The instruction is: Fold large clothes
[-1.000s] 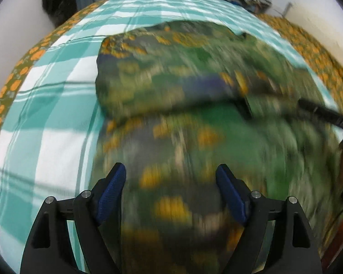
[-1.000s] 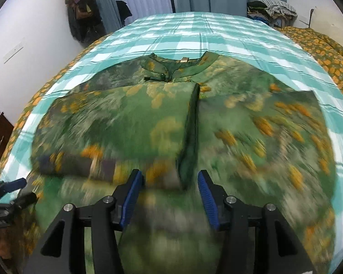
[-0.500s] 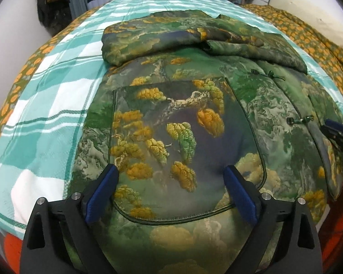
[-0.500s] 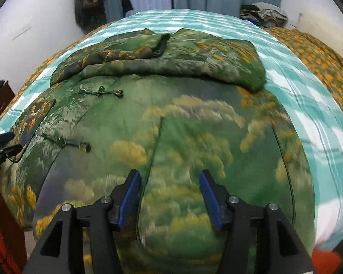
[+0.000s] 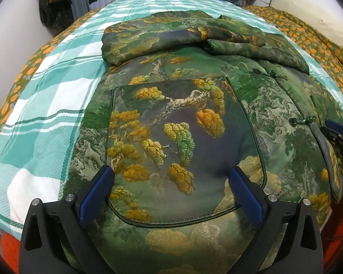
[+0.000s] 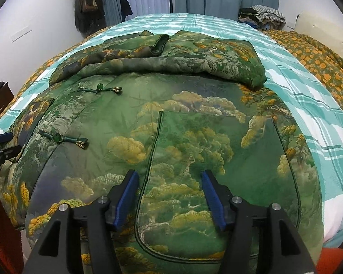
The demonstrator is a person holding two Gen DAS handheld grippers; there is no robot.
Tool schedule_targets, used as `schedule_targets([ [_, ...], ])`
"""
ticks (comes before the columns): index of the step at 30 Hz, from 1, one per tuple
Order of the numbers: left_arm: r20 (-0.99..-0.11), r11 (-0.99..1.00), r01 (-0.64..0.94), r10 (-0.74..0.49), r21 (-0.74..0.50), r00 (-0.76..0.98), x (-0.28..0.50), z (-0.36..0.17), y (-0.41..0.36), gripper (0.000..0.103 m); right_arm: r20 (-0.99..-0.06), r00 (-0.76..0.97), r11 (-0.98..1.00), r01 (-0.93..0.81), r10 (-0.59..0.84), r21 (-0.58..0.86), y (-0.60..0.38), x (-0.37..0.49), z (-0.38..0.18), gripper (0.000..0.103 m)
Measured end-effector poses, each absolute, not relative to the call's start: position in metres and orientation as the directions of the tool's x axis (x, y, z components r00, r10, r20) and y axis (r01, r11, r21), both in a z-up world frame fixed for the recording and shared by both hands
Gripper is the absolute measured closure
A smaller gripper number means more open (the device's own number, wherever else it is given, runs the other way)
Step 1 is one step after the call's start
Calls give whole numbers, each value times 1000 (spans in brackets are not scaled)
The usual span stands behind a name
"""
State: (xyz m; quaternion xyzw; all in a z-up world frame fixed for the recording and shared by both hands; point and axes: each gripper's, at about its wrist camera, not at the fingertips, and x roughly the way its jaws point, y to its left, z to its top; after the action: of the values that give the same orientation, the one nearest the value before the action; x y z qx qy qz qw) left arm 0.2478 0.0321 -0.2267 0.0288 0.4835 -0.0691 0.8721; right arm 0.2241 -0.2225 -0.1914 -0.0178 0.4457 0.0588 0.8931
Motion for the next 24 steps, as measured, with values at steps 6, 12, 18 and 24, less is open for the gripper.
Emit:
schedule_targets([
  [6,-853,991,132,-81,-15,515,248,-225,35,1,-799,595,992,-121,89,20,-223,224,-191,43],
  [12,-874,992,112,-104,-58,475,235,-215,43,1,-815,574,994,-112,75,12,-222,222,-186,43],
  [18,-857,983,122,-182,-140,483,206,-182,58,2,-828,552,995,-63,99,77,-235,210,-156,43],
  [24,-831,990,2,-119,-141,544,211,-161,111,2,-780,625,997,30,33,66,-282,189,-114,43],
])
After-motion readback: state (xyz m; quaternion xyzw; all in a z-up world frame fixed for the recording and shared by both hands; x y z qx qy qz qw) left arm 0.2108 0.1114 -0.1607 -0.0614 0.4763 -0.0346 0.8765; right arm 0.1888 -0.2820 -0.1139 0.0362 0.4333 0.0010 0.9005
